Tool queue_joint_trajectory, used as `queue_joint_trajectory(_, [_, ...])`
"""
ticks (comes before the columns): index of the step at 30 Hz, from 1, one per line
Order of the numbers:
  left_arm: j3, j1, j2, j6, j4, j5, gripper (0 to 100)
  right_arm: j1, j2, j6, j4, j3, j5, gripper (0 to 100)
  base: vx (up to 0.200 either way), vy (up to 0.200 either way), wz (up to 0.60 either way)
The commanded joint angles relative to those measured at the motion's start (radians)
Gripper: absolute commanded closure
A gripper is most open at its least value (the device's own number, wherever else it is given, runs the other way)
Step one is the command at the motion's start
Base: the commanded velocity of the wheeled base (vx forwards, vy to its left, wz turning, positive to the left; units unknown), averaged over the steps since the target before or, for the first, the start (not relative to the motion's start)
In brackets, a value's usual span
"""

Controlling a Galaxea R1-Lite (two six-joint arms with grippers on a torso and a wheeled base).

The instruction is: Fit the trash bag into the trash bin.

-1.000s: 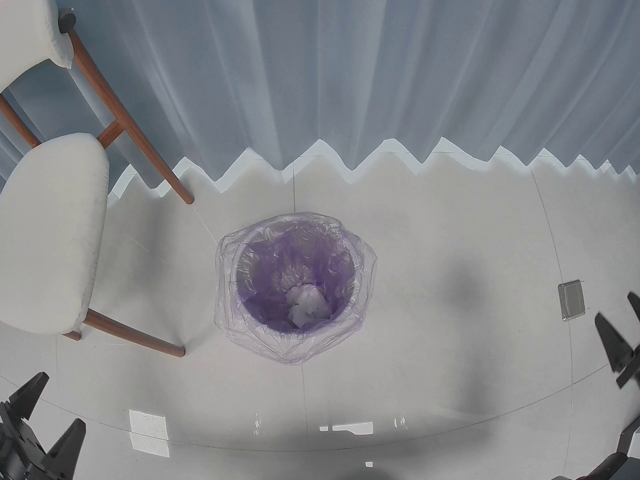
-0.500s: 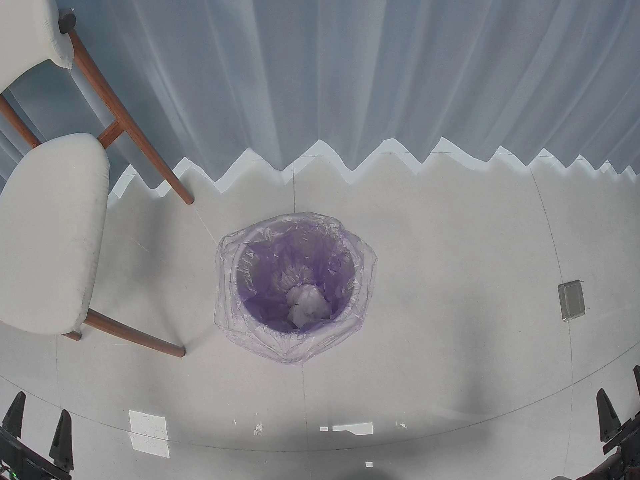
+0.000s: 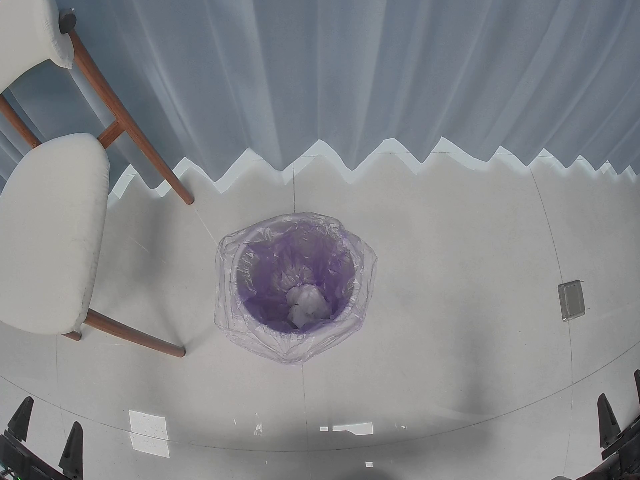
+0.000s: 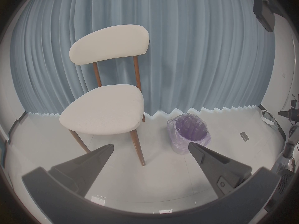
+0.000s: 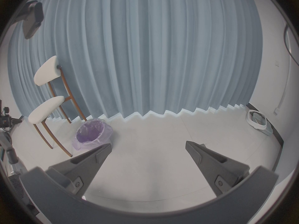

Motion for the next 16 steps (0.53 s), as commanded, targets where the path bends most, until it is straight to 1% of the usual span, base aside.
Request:
queue_joint_trajectory(1, [0.018, 0.002, -0.013, -0.003, -0.002, 0.003, 0, 0.000, -0.013, -0.011, -0.006, 0.018, -0.013, 0, 0.000, 0.000, 0.00])
queue_joint_trajectory(4, [0.018, 0.000, -0.013, -0.001, -0.002, 0.002, 0, 0.000, -0.013, -0.056, -0.006, 0.018, 0.008, 0, 0.000, 0.000, 0.00])
queue_joint_trajectory(6, [0.018, 0.000, -0.013, 0.000, -0.002, 0.002, 0, 0.000, -0.013, -0.053, -0.004, 0.018, 0.030, 0, 0.000, 0.000, 0.00])
queue_joint_trajectory(16, [0.018, 0.000, -0.013, -0.001, -0.002, 0.002, 0, 0.000, -0.013, -0.050, -0.004, 0.018, 0.028, 0, 0.000, 0.000, 0.00])
